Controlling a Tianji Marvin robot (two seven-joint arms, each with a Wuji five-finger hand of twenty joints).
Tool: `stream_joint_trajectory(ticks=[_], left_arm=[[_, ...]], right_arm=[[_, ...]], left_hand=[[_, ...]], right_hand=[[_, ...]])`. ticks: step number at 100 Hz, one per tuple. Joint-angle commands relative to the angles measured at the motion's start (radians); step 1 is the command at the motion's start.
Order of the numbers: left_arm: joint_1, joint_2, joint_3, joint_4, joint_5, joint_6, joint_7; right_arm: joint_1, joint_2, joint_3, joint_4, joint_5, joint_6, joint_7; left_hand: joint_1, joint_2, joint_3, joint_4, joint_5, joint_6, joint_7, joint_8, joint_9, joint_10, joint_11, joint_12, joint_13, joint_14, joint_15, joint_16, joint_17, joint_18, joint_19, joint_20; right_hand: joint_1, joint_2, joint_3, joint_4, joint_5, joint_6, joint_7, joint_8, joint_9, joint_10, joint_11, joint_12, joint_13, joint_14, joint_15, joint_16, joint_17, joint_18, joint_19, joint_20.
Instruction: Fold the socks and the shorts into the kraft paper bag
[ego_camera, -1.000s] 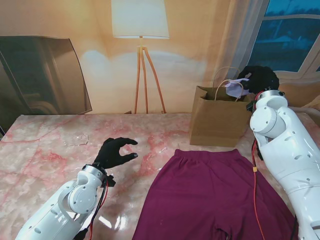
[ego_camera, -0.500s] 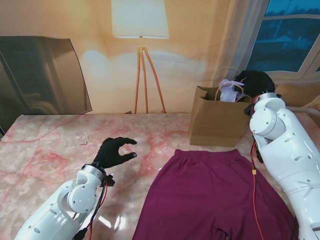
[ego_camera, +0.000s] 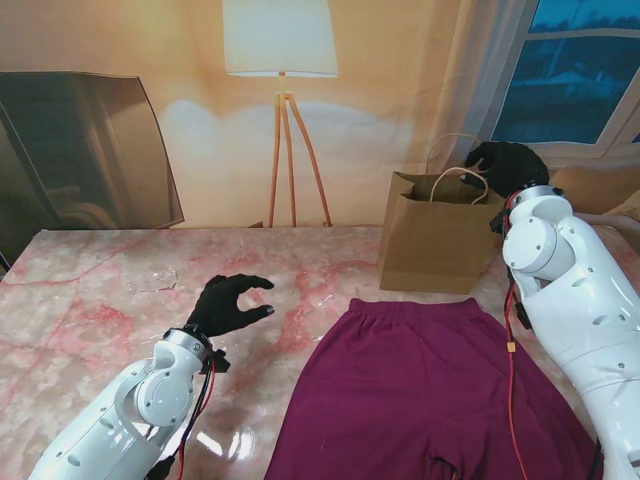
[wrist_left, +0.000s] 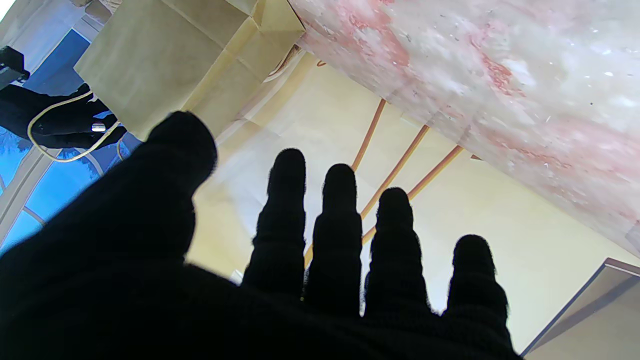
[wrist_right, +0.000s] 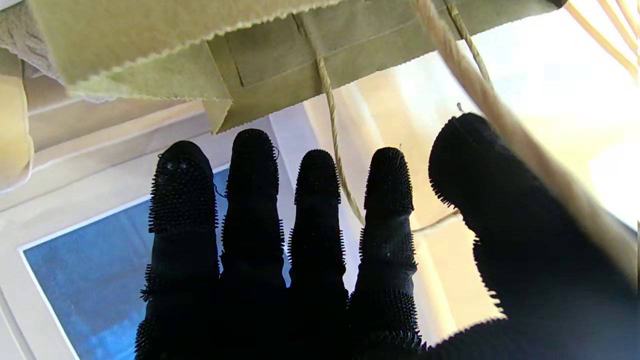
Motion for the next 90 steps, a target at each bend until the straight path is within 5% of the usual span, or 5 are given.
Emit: stream_joint_trajectory(ticks=[1, 43, 80, 90], left_arm=[[0.003, 0.004, -0.002, -0.009, 0.003, -0.003, -0.005], [0.011, 0.007, -0.016, -0.034, 0.012, 0.003, -0.011], [0.003, 0.008, 0.006, -0.038, 0.004, -0.017, -0.024], [-0.003, 0.008, 0.023, -0.036, 0.004, -0.028, -0.027]], right_arm=[[-0.01, -0.004, 0.006, -0.011, -0.005, 0.002, -0.019], [-0.154, 0.019, 0.169, -0.213, -0.104, 0.017, 0.019], [-0.399, 0.031, 0.333, -0.443, -0.163, -0.029, 0.071], [-0.472, 0.028, 0.36, -0.492, -0.165, -0.054, 0.06]], left_hand=[[-0.018, 0.002, 0.003, 0.049, -0.003, -0.001, -0.02, -0.002, -0.042, 0.001, -0.018, -0.012, -0.038, -0.032, -0.027, -0.005, -0.005, -0.005, -0.013, 0.022], [-0.015, 0.017, -0.001, 0.052, -0.006, 0.003, -0.024, -0.004, -0.041, 0.005, -0.018, -0.011, -0.033, -0.029, -0.025, -0.004, -0.001, -0.006, -0.012, 0.025], [-0.009, 0.049, 0.006, 0.06, -0.001, 0.012, -0.02, -0.004, -0.037, 0.016, -0.011, -0.007, -0.016, -0.041, -0.017, -0.005, 0.014, -0.081, -0.004, 0.008], [-0.016, 0.086, 0.004, 0.063, 0.0, 0.006, -0.018, -0.003, -0.04, 0.014, -0.012, -0.008, -0.016, -0.029, -0.012, -0.004, 0.007, -0.055, 0.005, 0.0]], right_hand=[[-0.025, 0.031, -0.025, 0.063, -0.04, -0.001, -0.023, 0.019, -0.029, -0.028, -0.008, -0.014, -0.031, -0.009, -0.025, -0.016, -0.025, 0.004, -0.015, 0.048], [-0.027, 0.08, -0.033, 0.075, -0.069, 0.016, -0.041, 0.028, -0.063, -0.023, -0.015, -0.016, -0.075, -0.008, -0.039, -0.024, -0.087, -0.01, -0.053, 0.059], [-0.039, 0.101, -0.049, 0.081, -0.081, 0.027, -0.066, 0.027, -0.088, -0.016, -0.035, -0.024, -0.099, -0.007, -0.053, -0.036, -0.102, -0.026, -0.083, 0.062], [-0.041, 0.104, -0.053, 0.083, -0.076, 0.027, -0.07, 0.028, -0.079, -0.016, -0.043, -0.029, -0.097, -0.007, -0.059, -0.041, -0.104, -0.023, -0.089, 0.062]])
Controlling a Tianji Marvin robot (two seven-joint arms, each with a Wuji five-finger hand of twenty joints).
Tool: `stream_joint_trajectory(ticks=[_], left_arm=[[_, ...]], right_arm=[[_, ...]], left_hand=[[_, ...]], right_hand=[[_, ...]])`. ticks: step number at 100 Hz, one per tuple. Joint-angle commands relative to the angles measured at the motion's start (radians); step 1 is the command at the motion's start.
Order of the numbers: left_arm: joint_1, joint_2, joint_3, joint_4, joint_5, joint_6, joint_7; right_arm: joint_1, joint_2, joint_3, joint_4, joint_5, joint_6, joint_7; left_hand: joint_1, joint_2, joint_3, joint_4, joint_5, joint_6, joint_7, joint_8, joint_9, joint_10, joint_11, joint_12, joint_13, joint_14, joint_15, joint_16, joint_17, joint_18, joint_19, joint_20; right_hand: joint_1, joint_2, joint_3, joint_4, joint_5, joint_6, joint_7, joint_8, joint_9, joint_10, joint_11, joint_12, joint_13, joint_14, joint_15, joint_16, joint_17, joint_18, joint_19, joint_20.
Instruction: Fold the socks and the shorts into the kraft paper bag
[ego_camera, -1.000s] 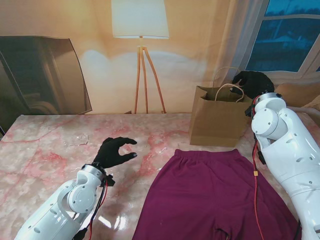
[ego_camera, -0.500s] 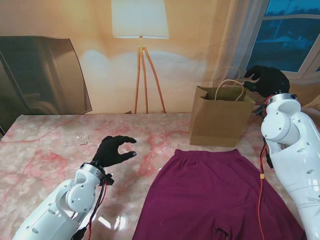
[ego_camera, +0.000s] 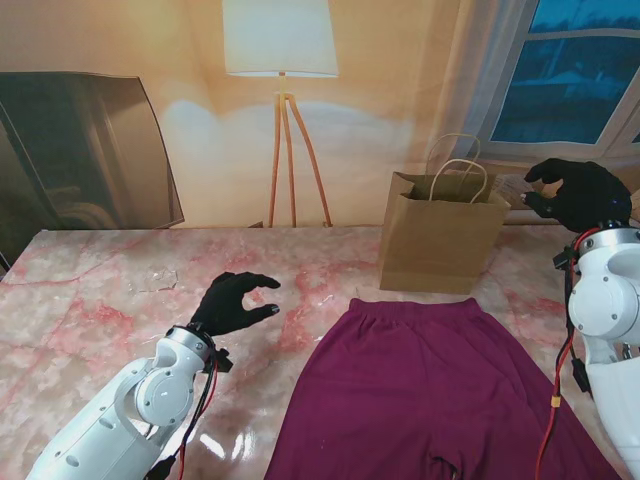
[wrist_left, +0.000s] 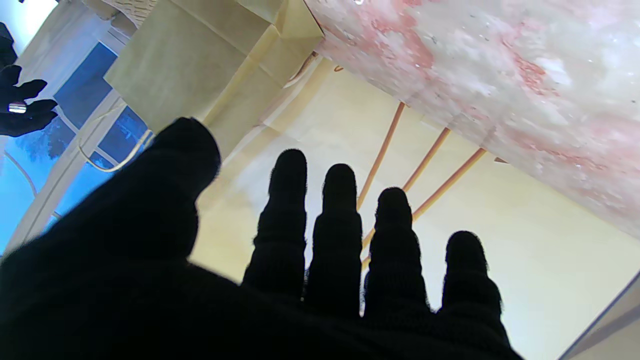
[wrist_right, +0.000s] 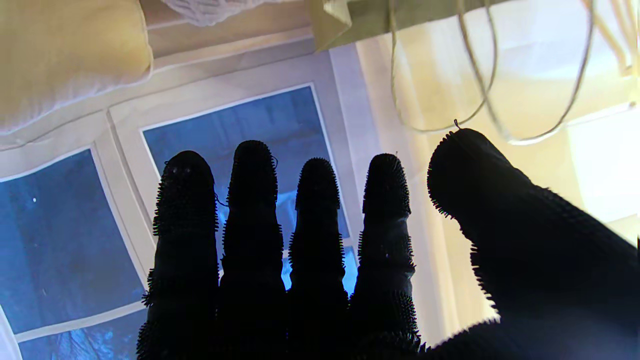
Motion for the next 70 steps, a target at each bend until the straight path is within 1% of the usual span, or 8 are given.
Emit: stream_joint_trajectory(ticks=[1, 13, 23, 25, 30, 44, 54, 70], left_arm=[[-0.004, -0.002, 0.015, -0.004, -0.003, -0.011, -0.005], [-0.016, -0.004, 0.047, 0.011, 0.005, -0.027, 0.005], [-0.037, -0.006, 0.081, 0.036, -0.002, -0.073, 0.002], [-0.042, -0.006, 0.088, 0.04, -0.004, -0.079, 0.0], [-0.056, -0.006, 0.109, 0.052, -0.003, -0.091, -0.003], [-0.113, -0.017, 0.185, 0.108, -0.007, -0.128, 0.009], [-0.16, -0.023, 0.247, 0.144, -0.014, -0.136, -0.002], [-0.227, -0.027, 0.344, 0.196, -0.051, -0.154, -0.07]], right_arm=[[-0.051, 0.0, 0.002, -0.012, -0.002, -0.018, -0.013], [-0.13, -0.007, 0.018, -0.058, 0.007, -0.031, -0.035], [-0.19, -0.013, 0.026, -0.091, 0.017, -0.04, -0.054], [-0.2, -0.014, 0.027, -0.096, 0.018, -0.043, -0.058], [-0.225, -0.015, 0.031, -0.11, 0.017, -0.049, -0.061], [-0.277, -0.018, 0.034, -0.138, 0.026, -0.059, -0.065], [-0.302, -0.019, 0.033, -0.148, 0.023, -0.067, -0.071], [-0.328, -0.02, 0.025, -0.155, 0.021, -0.079, -0.076]], left_hand=[[-0.018, 0.045, 0.003, 0.063, 0.0, -0.004, -0.008, -0.003, -0.039, 0.014, -0.011, -0.008, -0.018, -0.021, -0.011, -0.004, -0.017, 0.007, 0.007, -0.012], [-0.025, 0.152, -0.047, 0.085, 0.01, -0.008, -0.008, -0.003, -0.031, 0.015, -0.012, -0.008, -0.012, -0.022, -0.007, 0.0, -0.021, 0.029, 0.029, -0.016], [0.009, 0.215, -0.101, 0.085, 0.026, -0.006, -0.009, -0.004, -0.023, 0.025, -0.012, -0.007, -0.011, -0.035, -0.009, -0.001, -0.019, -0.002, 0.025, -0.032], [0.015, 0.224, -0.106, 0.086, 0.028, -0.008, -0.009, -0.004, -0.018, -0.001, -0.01, -0.007, -0.015, -0.036, -0.011, -0.002, -0.029, -0.007, 0.021, -0.035], [0.043, 0.248, -0.135, 0.086, 0.035, -0.024, -0.004, -0.001, -0.017, -0.016, -0.012, -0.008, -0.031, -0.044, -0.015, -0.007, -0.04, -0.018, -0.032, -0.067], [0.088, 0.282, -0.162, 0.085, 0.048, -0.03, 0.005, 0.002, -0.016, -0.033, -0.01, -0.011, -0.051, -0.064, -0.02, -0.011, -0.054, -0.048, -0.095, -0.069], [0.096, 0.32, -0.214, 0.085, 0.044, -0.029, -0.003, -0.008, -0.028, -0.039, -0.01, -0.017, -0.091, -0.079, -0.028, -0.023, -0.054, -0.076, -0.22, -0.071], [0.131, 0.426, -0.394, 0.102, 0.044, -0.025, -0.031, -0.017, -0.04, -0.042, -0.021, -0.022, -0.155, -0.094, -0.046, -0.039, -0.019, -0.104, -0.352, -0.193]], right_hand=[[-0.031, 0.013, -0.014, 0.042, -0.035, 0.01, -0.029, 0.014, -0.018, -0.014, -0.018, -0.018, -0.024, -0.009, -0.024, -0.027, -0.016, -0.022, -0.022, 0.038], [-0.036, 0.017, -0.017, 0.043, -0.034, 0.009, -0.033, 0.015, -0.019, -0.012, -0.025, -0.021, -0.027, -0.008, -0.029, -0.031, -0.017, -0.023, -0.026, 0.039], [-0.038, 0.02, -0.019, 0.044, -0.031, 0.01, -0.036, 0.016, -0.019, -0.011, -0.028, -0.021, -0.027, -0.008, -0.031, -0.033, -0.019, -0.023, -0.03, 0.04], [-0.04, 0.023, -0.02, 0.044, -0.029, 0.011, -0.036, 0.016, -0.018, -0.012, -0.028, -0.021, -0.027, -0.007, -0.03, -0.033, -0.018, -0.023, -0.03, 0.041], [-0.046, 0.029, -0.023, 0.045, -0.026, 0.008, -0.038, 0.017, -0.016, -0.013, -0.031, -0.023, -0.026, -0.012, -0.032, -0.034, -0.014, -0.024, -0.029, 0.042], [-0.049, 0.037, -0.026, 0.048, -0.022, 0.008, -0.041, 0.019, -0.005, -0.012, -0.04, -0.027, -0.023, -0.011, -0.04, -0.041, -0.014, -0.023, -0.033, 0.042], [-0.056, 0.042, -0.027, 0.049, -0.023, 0.006, -0.043, 0.02, -0.005, -0.011, -0.038, -0.026, -0.021, -0.011, -0.038, -0.041, -0.013, -0.023, -0.033, 0.044], [-0.062, 0.051, -0.029, 0.051, -0.022, 0.004, -0.043, 0.022, -0.006, -0.011, -0.034, -0.021, -0.022, -0.008, -0.034, -0.039, -0.013, -0.024, -0.032, 0.046]])
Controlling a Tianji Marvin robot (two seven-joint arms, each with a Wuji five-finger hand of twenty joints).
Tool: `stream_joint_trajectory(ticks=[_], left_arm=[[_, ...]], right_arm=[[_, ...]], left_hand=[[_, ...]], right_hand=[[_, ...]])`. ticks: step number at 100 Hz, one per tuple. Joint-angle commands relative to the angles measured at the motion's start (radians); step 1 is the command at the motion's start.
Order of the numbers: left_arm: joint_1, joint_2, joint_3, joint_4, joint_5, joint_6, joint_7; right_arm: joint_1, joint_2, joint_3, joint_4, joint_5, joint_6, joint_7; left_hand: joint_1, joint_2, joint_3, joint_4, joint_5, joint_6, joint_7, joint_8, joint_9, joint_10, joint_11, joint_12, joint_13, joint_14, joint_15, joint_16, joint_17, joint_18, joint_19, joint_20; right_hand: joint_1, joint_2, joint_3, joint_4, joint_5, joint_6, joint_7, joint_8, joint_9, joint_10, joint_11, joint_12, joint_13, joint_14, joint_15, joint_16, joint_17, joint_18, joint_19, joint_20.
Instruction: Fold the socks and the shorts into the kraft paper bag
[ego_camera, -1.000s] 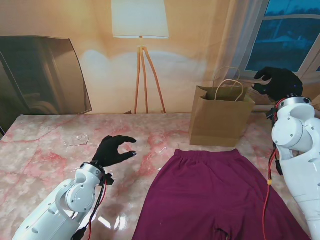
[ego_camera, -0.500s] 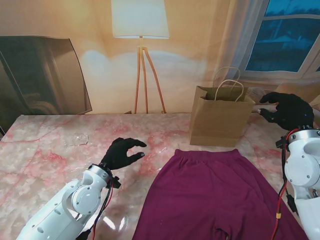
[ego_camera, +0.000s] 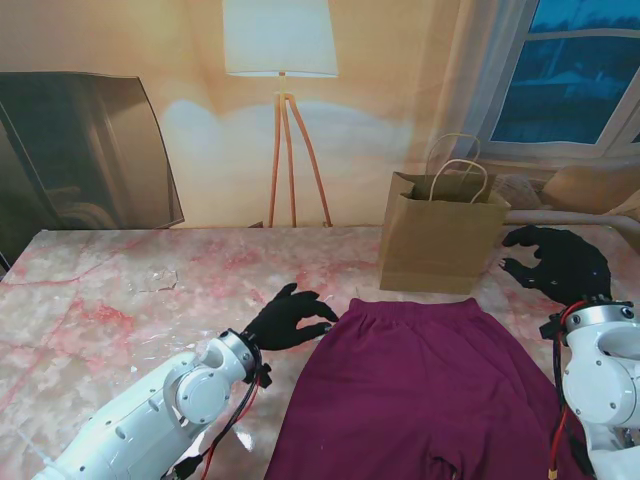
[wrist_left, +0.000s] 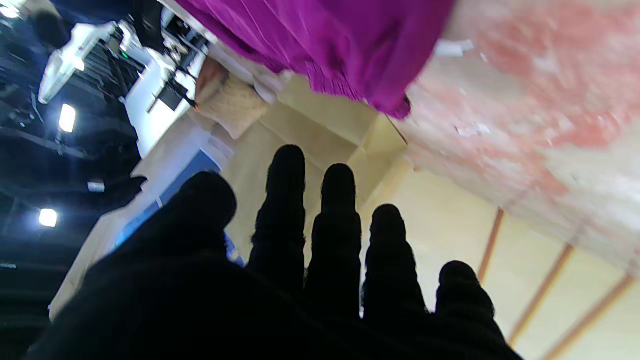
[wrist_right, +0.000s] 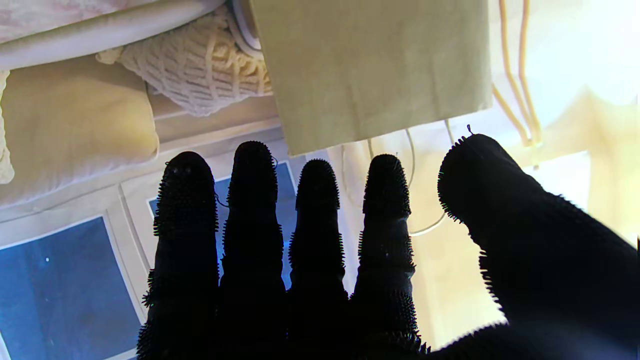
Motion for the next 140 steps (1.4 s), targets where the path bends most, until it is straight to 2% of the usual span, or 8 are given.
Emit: stream_joint_trajectory(ticks=[1, 28, 33, 45, 63, 77, 112, 140], left_arm=[[-0.019, -0.014, 0.025, 0.014, -0.008, -0.018, -0.023], [-0.138, -0.029, 0.175, 0.139, 0.017, -0.042, -0.056], [-0.152, -0.03, 0.191, 0.144, -0.002, -0.03, -0.084], [-0.187, -0.029, 0.231, 0.158, -0.021, -0.02, -0.135], [-0.223, -0.018, 0.285, 0.153, -0.017, 0.01, -0.205], [-0.236, -0.013, 0.313, 0.153, -0.025, 0.041, -0.247], [-0.234, 0.036, 0.315, 0.114, -0.014, 0.136, -0.369], [-0.17, 0.095, 0.211, 0.082, 0.029, 0.162, -0.457]], right_arm=[[-0.017, -0.007, -0.011, -0.004, -0.006, -0.01, 0.001], [-0.02, -0.005, -0.041, 0.015, 0.003, -0.022, 0.009], [-0.017, -0.005, -0.047, 0.019, 0.007, -0.022, 0.011], [-0.007, -0.004, -0.059, 0.027, 0.013, -0.024, 0.016], [0.002, -0.004, -0.072, 0.034, 0.022, -0.026, 0.019], [0.0, -0.003, -0.082, 0.041, 0.025, -0.033, 0.021], [0.0, -0.005, -0.102, 0.056, 0.04, -0.038, 0.015], [0.017, -0.004, -0.145, 0.08, 0.047, -0.034, 0.017]], left_hand=[[0.038, 0.06, -0.076, 0.039, 0.014, -0.006, -0.028, -0.016, -0.04, -0.035, -0.021, -0.012, -0.048, -0.042, -0.023, -0.012, 0.004, -0.026, -0.035, -0.052], [0.088, 0.156, -0.226, 0.047, -0.008, -0.001, -0.057, -0.02, -0.074, -0.047, -0.038, -0.018, -0.075, -0.058, -0.039, -0.02, 0.003, -0.031, -0.03, -0.084], [0.19, 0.219, -0.404, 0.052, -0.02, 0.009, -0.076, -0.031, -0.097, -0.045, -0.038, -0.037, -0.094, -0.059, -0.046, -0.025, 0.002, -0.04, -0.03, -0.113], [0.183, 0.271, -0.42, 0.048, -0.03, 0.019, -0.092, -0.037, -0.117, -0.05, -0.044, -0.034, -0.121, -0.062, -0.058, -0.027, 0.003, -0.054, -0.045, -0.129], [0.128, 0.341, -0.433, 0.058, -0.029, 0.039, -0.133, -0.042, -0.132, -0.042, -0.059, -0.032, -0.183, -0.057, -0.084, -0.023, 0.011, -0.07, -0.066, -0.262], [0.095, 0.376, -0.437, 0.061, -0.029, 0.057, -0.146, -0.045, -0.139, -0.029, -0.064, -0.032, -0.207, -0.057, -0.096, -0.024, 0.011, -0.072, -0.061, -0.272], [0.04, 0.409, -0.43, 0.078, -0.019, 0.09, -0.17, -0.056, -0.134, 0.003, -0.072, -0.025, -0.234, -0.059, -0.115, -0.025, 0.01, -0.074, -0.059, -0.274], [0.035, 0.409, -0.426, 0.082, -0.005, 0.105, -0.17, -0.057, -0.119, 0.018, -0.071, -0.02, -0.223, -0.05, -0.107, -0.014, 0.01, -0.074, -0.059, -0.274]], right_hand=[[-0.02, 0.022, -0.016, 0.051, -0.021, 0.005, -0.02, 0.012, -0.006, -0.011, -0.007, -0.009, -0.023, -0.008, -0.021, -0.016, -0.006, -0.023, -0.021, 0.044], [-0.035, 0.04, -0.022, 0.055, -0.02, 0.006, -0.02, 0.016, -0.003, -0.011, -0.005, -0.004, -0.021, -0.006, -0.016, -0.013, -0.004, -0.026, -0.018, 0.046], [-0.037, 0.043, -0.023, 0.056, -0.018, 0.006, -0.02, 0.016, -0.004, -0.01, -0.005, -0.004, -0.022, -0.005, -0.015, -0.013, -0.005, -0.026, -0.018, 0.046], [-0.045, 0.054, -0.025, 0.058, -0.017, 0.006, -0.02, 0.017, -0.004, -0.009, -0.003, -0.001, -0.022, -0.005, -0.014, -0.011, -0.005, -0.026, -0.016, 0.047], [-0.058, 0.069, -0.029, 0.061, -0.016, 0.005, -0.02, 0.019, -0.004, -0.007, -0.002, 0.002, -0.024, -0.004, -0.011, -0.009, -0.006, -0.026, -0.016, 0.047], [-0.073, 0.089, -0.035, 0.064, -0.016, 0.004, -0.022, 0.02, -0.004, -0.009, -0.002, 0.004, -0.024, -0.004, -0.01, -0.008, -0.008, -0.026, -0.015, 0.047], [-0.089, 0.118, -0.05, 0.072, -0.016, 0.007, -0.026, 0.021, -0.006, -0.007, -0.005, 0.007, -0.03, -0.001, -0.009, -0.007, -0.012, -0.026, -0.015, 0.047], [-0.085, 0.118, -0.052, 0.075, -0.016, 0.004, -0.026, 0.022, -0.003, -0.005, -0.002, 0.01, -0.023, 0.003, -0.003, -0.004, -0.01, -0.037, -0.018, 0.043]])
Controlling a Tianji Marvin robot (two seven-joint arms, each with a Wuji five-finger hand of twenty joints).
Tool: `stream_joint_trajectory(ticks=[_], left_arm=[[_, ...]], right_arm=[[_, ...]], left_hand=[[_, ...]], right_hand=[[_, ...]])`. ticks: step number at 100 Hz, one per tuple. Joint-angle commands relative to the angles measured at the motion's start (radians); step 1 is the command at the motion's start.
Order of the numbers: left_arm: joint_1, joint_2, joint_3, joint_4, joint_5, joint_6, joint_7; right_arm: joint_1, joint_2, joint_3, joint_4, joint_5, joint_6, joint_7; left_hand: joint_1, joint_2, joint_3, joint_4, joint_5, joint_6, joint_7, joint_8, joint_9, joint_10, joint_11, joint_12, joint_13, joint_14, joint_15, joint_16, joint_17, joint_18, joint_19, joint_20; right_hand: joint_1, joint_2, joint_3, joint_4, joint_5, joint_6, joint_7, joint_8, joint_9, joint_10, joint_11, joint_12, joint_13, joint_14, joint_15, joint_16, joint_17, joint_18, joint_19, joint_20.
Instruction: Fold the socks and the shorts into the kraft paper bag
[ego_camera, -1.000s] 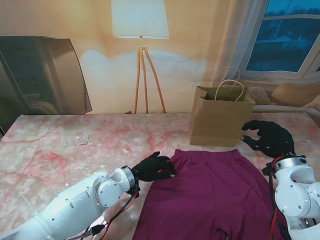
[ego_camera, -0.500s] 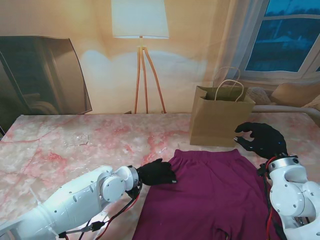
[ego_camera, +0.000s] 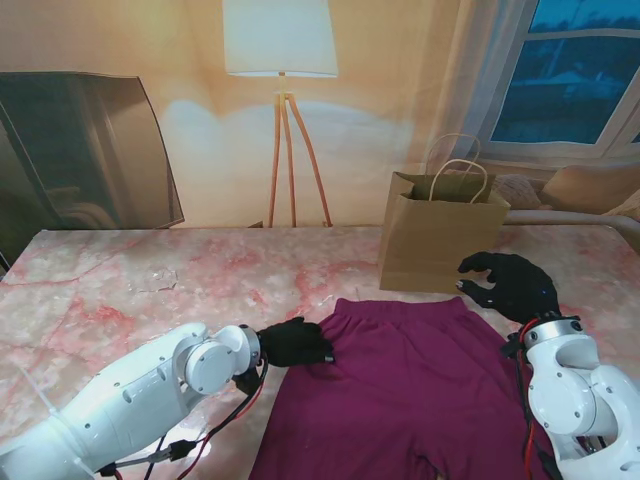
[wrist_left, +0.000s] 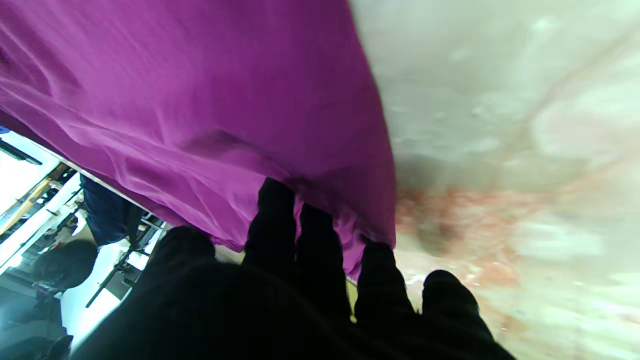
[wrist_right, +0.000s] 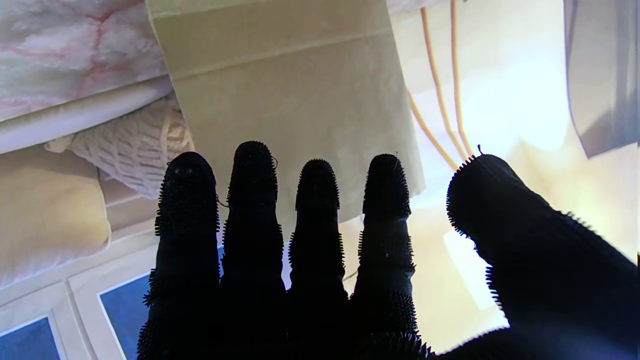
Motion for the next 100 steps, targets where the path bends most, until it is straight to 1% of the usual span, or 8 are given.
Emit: stream_joint_trajectory(ticks=[1, 23, 43, 46, 63, 74, 83, 100], left_arm=[[0.03, 0.045, -0.001, 0.034, 0.018, 0.018, -0.028], [0.126, 0.088, -0.152, -0.018, 0.085, 0.036, -0.102], [0.239, 0.114, -0.322, -0.082, 0.164, 0.059, -0.161], [0.257, 0.117, -0.349, -0.093, 0.177, 0.062, -0.171], [0.35, 0.13, -0.484, -0.152, 0.239, 0.072, -0.222], [0.405, 0.135, -0.563, -0.186, 0.276, 0.073, -0.246], [0.443, 0.139, -0.615, -0.207, 0.301, 0.073, -0.265], [0.507, 0.141, -0.704, -0.233, 0.333, 0.077, -0.28]], right_arm=[[0.003, -0.004, -0.018, 0.011, 0.001, 0.0, 0.005], [0.042, -0.002, -0.079, 0.045, 0.017, -0.001, 0.017], [0.091, -0.002, -0.155, 0.085, 0.051, 0.001, 0.031], [0.1, -0.002, -0.169, 0.096, 0.055, -0.001, 0.034], [0.149, -0.003, -0.249, 0.156, 0.102, -0.003, 0.051], [0.18, -0.003, -0.308, 0.196, 0.13, -0.008, 0.068], [0.203, -0.001, -0.356, 0.226, 0.153, -0.01, 0.095], [0.247, -0.001, -0.433, 0.291, 0.189, -0.008, 0.119]], left_hand=[[-0.02, 0.068, -0.007, 0.058, 0.044, 0.112, 0.045, 0.008, 0.052, 0.14, 0.062, 0.021, -0.013, -0.012, -0.01, 0.008, -0.001, -0.011, -0.011, -0.018], [-0.02, 0.067, -0.007, 0.058, 0.052, 0.115, 0.05, 0.008, 0.061, 0.144, 0.065, 0.025, -0.002, -0.006, -0.003, 0.015, -0.001, -0.011, -0.011, -0.018], [-0.013, 0.063, -0.005, 0.058, 0.053, 0.114, 0.052, 0.008, 0.065, 0.146, 0.065, 0.026, 0.0, -0.005, -0.003, 0.017, -0.001, -0.01, -0.011, -0.018], [-0.011, 0.061, -0.005, 0.057, 0.055, 0.117, 0.053, 0.009, 0.065, 0.147, 0.065, 0.027, 0.0, -0.005, -0.002, 0.017, -0.001, -0.011, -0.011, -0.018], [-0.008, 0.061, -0.006, 0.056, 0.059, 0.117, 0.056, 0.009, 0.071, 0.149, 0.067, 0.028, 0.003, -0.003, -0.003, 0.017, -0.001, -0.01, -0.011, -0.018], [-0.007, 0.06, -0.006, 0.056, 0.059, 0.118, 0.055, 0.009, 0.071, 0.148, 0.066, 0.028, 0.005, -0.001, -0.003, 0.017, -0.001, -0.01, -0.011, -0.018], [-0.006, 0.06, -0.007, 0.056, 0.06, 0.118, 0.056, 0.009, 0.073, 0.149, 0.066, 0.029, 0.005, -0.001, -0.003, 0.017, -0.001, -0.009, -0.011, -0.018], [-0.004, 0.057, -0.007, 0.056, 0.07, 0.119, 0.06, 0.01, 0.083, 0.153, 0.07, 0.032, 0.01, 0.003, -0.002, 0.018, -0.001, -0.008, -0.012, -0.018]], right_hand=[[-0.02, 0.01, -0.02, 0.054, -0.016, 0.004, -0.026, 0.008, -0.003, -0.005, -0.002, 0.01, -0.023, 0.003, -0.003, -0.004, -0.009, -0.027, -0.017, 0.036], [-0.017, 0.009, -0.016, 0.054, -0.011, 0.009, -0.024, 0.009, 0.003, -0.001, 0.002, 0.011, -0.017, 0.005, 0.001, -0.004, -0.004, -0.037, -0.028, 0.026], [-0.016, 0.005, -0.004, 0.054, 0.028, 0.021, -0.007, 0.013, 0.053, 0.019, 0.018, 0.01, 0.024, 0.025, 0.008, -0.01, 0.038, -0.048, -0.036, 0.005], [-0.017, 0.003, 0.0, 0.052, 0.031, 0.02, -0.008, 0.011, 0.06, 0.022, 0.015, 0.003, 0.029, 0.026, 0.001, -0.021, 0.044, -0.046, -0.039, -0.008], [-0.018, 0.005, 0.007, 0.052, 0.037, 0.03, -0.01, 0.009, 0.077, 0.037, 0.011, -0.004, 0.045, 0.032, -0.008, -0.037, 0.068, -0.043, -0.043, -0.027], [-0.011, 0.023, 0.014, 0.056, 0.04, 0.034, -0.011, 0.006, 0.098, 0.053, -0.004, -0.015, 0.062, 0.035, -0.016, -0.059, 0.091, -0.037, -0.036, -0.045], [-0.009, 0.04, 0.021, 0.061, 0.04, 0.041, -0.013, 0.001, 0.106, 0.067, -0.021, -0.025, 0.066, 0.043, -0.023, -0.078, 0.099, -0.028, -0.039, -0.066], [-0.008, 0.051, 0.024, 0.064, 0.027, 0.045, -0.022, -0.004, 0.098, 0.068, -0.037, -0.032, 0.052, 0.044, -0.026, -0.087, 0.087, -0.025, -0.04, -0.076]])
